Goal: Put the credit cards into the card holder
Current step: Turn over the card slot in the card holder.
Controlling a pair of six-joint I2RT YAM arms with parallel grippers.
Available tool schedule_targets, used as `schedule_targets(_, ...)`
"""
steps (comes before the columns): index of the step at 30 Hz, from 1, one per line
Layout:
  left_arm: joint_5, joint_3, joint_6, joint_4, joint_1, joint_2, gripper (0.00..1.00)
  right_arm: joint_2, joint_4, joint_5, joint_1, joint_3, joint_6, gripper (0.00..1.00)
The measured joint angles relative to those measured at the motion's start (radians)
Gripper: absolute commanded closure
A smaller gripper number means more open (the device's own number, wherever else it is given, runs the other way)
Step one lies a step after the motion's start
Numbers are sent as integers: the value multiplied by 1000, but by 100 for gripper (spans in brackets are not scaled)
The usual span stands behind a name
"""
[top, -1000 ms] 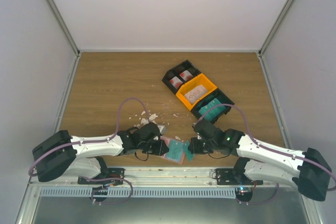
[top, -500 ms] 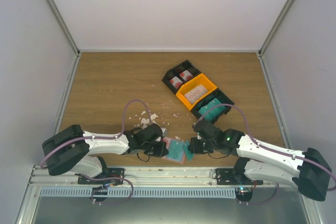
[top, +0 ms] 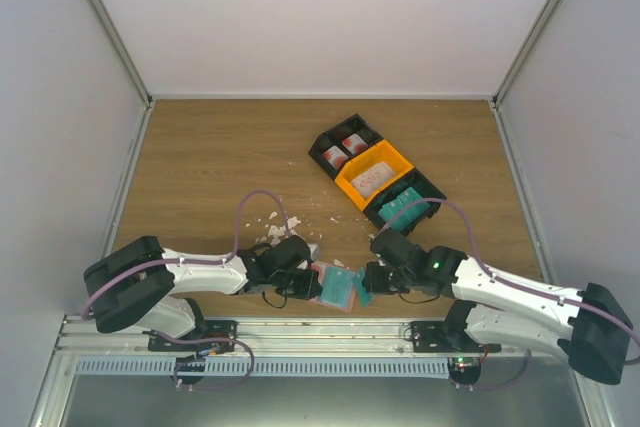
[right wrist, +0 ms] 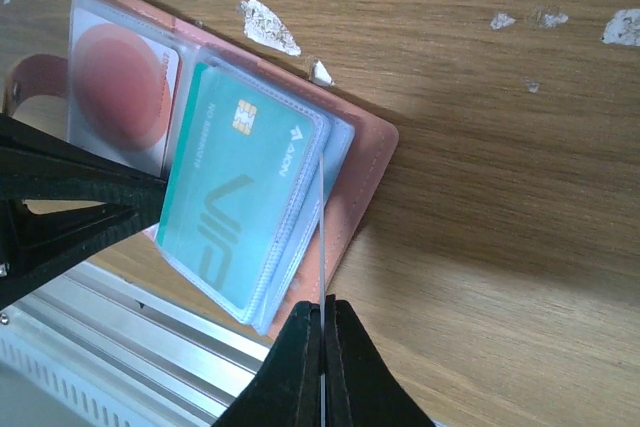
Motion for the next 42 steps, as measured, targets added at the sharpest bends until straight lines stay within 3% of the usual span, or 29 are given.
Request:
schedule_targets(4, -6, 0, 0, -10, 0, -15, 94, -1, -6, 3, 0, 0, 4, 99)
schedule_targets(11, -24, -1, 6, -43, 0, -145, 79, -5, -10, 4, 0, 0, 5, 99)
schedule_targets(17, -22, -1, 13, -39, 0, -105, 78, -5, 3, -4, 0, 0, 3, 100)
schedule_targets(28, 7, 8, 21, 3, 0, 3, 95, -5, 14, -21, 0, 0, 1, 100)
schedule_targets(42, 19, 22, 17, 23, 0, 35, 97, -5, 16, -23, 0, -2, 1, 100)
